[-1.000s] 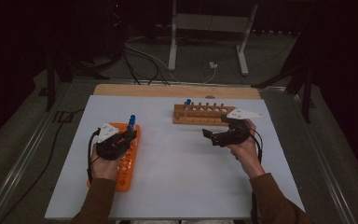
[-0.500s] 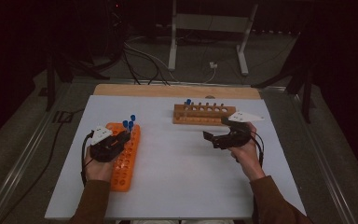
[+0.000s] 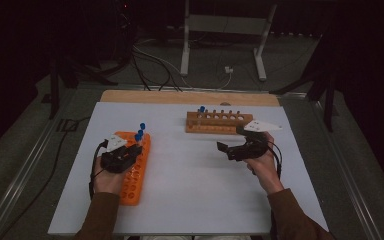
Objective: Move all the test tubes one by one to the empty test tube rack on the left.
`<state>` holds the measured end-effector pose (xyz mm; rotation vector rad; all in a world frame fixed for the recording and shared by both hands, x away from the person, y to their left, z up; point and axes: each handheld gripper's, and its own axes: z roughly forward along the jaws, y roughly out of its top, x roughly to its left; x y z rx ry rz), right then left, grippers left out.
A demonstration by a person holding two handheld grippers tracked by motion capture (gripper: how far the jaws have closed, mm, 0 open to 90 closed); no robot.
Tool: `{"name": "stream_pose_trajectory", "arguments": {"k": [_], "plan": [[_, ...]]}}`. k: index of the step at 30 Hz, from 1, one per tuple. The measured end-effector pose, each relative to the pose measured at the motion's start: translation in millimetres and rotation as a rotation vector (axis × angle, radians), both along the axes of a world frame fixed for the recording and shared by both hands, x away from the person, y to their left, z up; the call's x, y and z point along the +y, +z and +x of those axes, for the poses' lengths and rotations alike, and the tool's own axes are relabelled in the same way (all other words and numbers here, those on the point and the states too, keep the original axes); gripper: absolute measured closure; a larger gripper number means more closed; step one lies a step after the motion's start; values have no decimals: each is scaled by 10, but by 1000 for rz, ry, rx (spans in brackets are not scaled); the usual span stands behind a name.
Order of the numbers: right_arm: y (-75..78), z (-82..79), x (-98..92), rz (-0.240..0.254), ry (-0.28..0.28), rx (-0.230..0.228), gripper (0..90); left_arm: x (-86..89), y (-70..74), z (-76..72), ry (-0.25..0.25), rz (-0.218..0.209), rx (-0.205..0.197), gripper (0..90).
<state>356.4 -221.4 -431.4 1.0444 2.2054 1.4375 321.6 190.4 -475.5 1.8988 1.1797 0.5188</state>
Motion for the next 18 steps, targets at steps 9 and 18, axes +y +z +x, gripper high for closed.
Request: {"name": "stream_pose_trajectory", "arguments": {"k": [9,18], "plan": [[-3,-2,-5,1,6,4,0,-42,-25,35,6,64,84,784],[-14,-3,23,-2,18,5,0,-113,-30,37,8,111,83,785]]}}
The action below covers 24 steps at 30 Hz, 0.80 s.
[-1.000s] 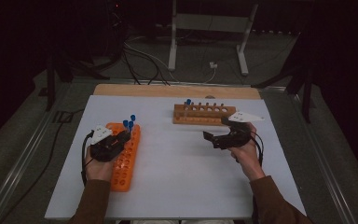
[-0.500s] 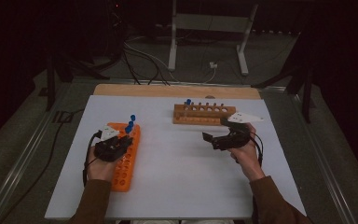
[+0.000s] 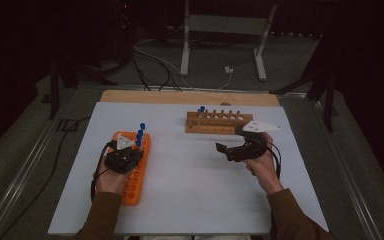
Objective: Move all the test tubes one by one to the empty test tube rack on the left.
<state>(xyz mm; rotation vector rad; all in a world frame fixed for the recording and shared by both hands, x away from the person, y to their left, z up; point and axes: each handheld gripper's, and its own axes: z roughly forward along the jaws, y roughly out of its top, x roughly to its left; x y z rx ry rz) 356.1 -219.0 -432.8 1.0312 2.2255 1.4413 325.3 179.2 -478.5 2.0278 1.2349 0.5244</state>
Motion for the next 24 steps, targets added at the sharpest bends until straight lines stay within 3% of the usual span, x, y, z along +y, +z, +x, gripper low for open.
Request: {"name": "stream_pose_trajectory", "arguments": {"k": [4,15,24], "plan": [[0,2,-4,2,0,-1,0,14,5,-12,4,-10,-10,760],[-8,4,-14,10,3,2,0,154,43,-95,1,-170,-55,548],[-10,1,-31,16,2,2,0,143,145,-228,-37,-238,-167,388]]}}
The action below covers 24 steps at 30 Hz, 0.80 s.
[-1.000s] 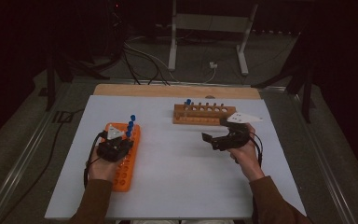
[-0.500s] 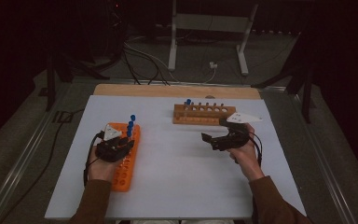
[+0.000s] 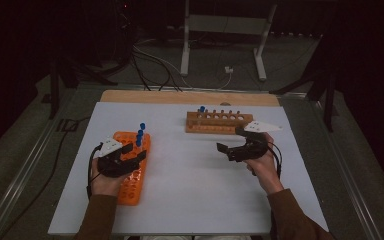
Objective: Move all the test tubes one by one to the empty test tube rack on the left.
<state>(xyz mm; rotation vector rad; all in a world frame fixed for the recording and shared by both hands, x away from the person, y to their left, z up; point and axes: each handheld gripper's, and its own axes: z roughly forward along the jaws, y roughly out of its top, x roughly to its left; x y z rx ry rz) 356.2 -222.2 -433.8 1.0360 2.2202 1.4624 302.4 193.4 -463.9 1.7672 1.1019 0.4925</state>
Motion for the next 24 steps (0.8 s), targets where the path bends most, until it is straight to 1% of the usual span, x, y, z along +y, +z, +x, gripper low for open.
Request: {"name": "stream_pose_trajectory", "arguments": {"k": [3,5,7,9,12,15,18,21,24], "plan": [[-7,2,4,1,0,1,0,-35,37,-28,5,-13,-48,322],[-15,4,8,0,1,3,0,-57,59,-41,13,-26,-70,274],[-22,8,9,1,0,5,0,-77,80,-50,19,-38,-83,220],[-26,9,7,1,-1,9,0,-97,101,-61,26,-41,-98,177],[-29,11,7,3,-2,8,0,-146,126,-68,22,-45,-112,146],[-30,12,11,3,-3,6,0,-220,135,-61,20,-38,-113,90],[-30,11,15,1,-6,5,0,-302,119,-40,4,-28,-103,25],[-25,13,17,0,-11,1,0,-375,107,-33,-16,-14,-111,7],[-11,24,23,-4,-17,-4,0,-435,105,-40,-45,-18,-111,7]]}}
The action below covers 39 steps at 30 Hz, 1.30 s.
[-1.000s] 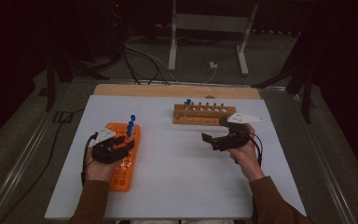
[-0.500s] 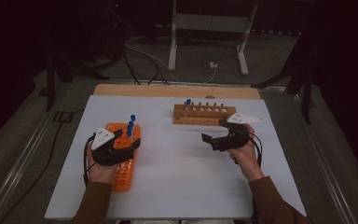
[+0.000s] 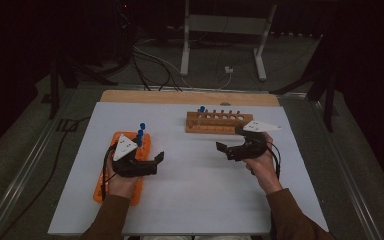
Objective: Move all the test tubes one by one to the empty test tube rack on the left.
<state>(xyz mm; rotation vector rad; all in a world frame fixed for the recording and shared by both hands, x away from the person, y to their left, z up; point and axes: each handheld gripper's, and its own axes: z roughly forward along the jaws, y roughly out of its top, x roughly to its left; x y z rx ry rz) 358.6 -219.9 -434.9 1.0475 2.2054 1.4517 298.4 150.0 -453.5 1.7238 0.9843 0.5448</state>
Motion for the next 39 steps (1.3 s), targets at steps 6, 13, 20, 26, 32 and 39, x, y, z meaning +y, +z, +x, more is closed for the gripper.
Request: {"name": "stream_pose_trajectory", "arguments": {"k": [6,13,20,26,32,39], "plan": [[36,49,39,3,-3,-4,0,-123,-26,-24,-35,23,-4,7],[106,159,138,-14,-11,-5,0,-261,-73,-50,-86,36,3,7],[176,348,289,-29,-23,-2,0,-302,-122,-52,-100,42,13,7],[140,575,392,-63,-44,11,0,-286,-141,-53,-97,29,24,7],[54,780,476,-105,-67,26,34,-289,-159,-49,-94,23,34,7],[-20,969,574,-98,-80,53,34,-272,-161,-47,-91,21,44,7]]}}
